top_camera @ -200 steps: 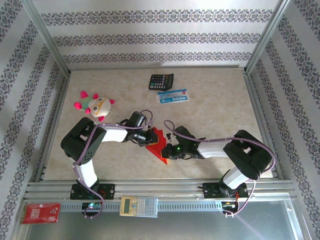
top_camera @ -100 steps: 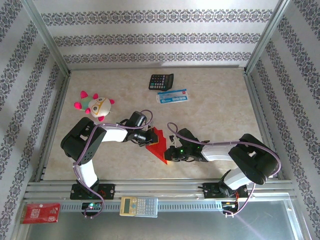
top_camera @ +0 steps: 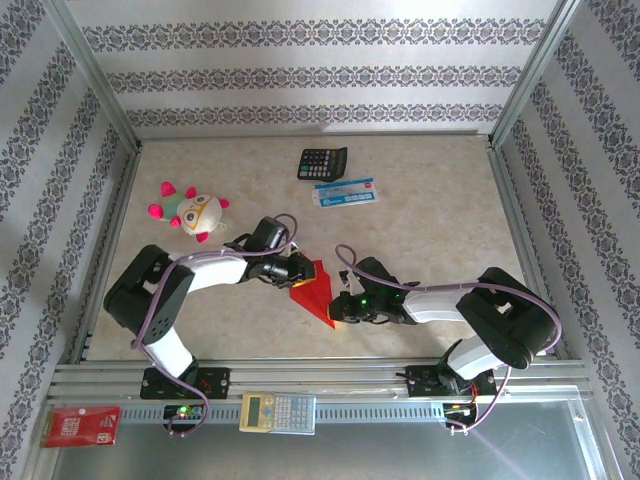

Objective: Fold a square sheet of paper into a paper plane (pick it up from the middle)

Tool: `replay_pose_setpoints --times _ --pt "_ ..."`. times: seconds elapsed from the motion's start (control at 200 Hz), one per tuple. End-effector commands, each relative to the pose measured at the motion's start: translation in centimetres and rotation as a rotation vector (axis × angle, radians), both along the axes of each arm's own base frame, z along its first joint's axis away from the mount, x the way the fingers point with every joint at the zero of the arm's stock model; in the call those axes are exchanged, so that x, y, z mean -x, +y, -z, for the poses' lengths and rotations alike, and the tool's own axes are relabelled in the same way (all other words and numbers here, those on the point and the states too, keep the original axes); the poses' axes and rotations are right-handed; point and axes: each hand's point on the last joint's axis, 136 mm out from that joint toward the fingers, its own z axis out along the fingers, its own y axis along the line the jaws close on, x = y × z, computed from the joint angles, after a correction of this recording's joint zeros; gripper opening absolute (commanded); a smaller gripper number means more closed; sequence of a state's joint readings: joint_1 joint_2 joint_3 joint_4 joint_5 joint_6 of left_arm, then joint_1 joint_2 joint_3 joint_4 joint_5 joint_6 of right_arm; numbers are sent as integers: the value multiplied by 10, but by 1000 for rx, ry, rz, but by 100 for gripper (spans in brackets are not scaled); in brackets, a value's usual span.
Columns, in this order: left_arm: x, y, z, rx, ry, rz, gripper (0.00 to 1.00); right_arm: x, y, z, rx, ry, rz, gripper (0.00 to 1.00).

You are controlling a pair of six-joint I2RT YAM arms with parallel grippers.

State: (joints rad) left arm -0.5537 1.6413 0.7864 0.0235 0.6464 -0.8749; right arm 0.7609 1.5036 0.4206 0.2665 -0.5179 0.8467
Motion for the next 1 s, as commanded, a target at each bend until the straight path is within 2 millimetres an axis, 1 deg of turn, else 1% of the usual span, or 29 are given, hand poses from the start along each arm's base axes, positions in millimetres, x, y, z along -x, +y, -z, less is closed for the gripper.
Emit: replay_pose_setpoints --times 0.0,0.09,0.175,0.345,0.445,0.545,0.669,0.824,0.994 --pt "12 -3 -13 25 17 -32 23 16 -33 41 172 89 53 4" --pt "24 -10 -12 32 28 -26 15 16 -34 42 176 91 55 3" --pt "34 -17 -6 45 51 -21 7 16 -35 44 183 95 57 3" --pt "51 -35 10 35 83 26 0 16 -36 45 190 97 65 3" --pt "54 -38 17 44 96 18 0 16 -38 45 194 98 68 3" --pt "54 -37 24 28 100 17 0 17 -38 45 196 96 67 3" --pt "55 -39 29 35 111 20 0 17 -38 45 197 98 64 3" --pt "56 -44 30 46 117 27 0 17 -39 46 204 102 70 3" --pt "59 -45 38 36 143 35 0 17 -39 46 205 103 71 3"
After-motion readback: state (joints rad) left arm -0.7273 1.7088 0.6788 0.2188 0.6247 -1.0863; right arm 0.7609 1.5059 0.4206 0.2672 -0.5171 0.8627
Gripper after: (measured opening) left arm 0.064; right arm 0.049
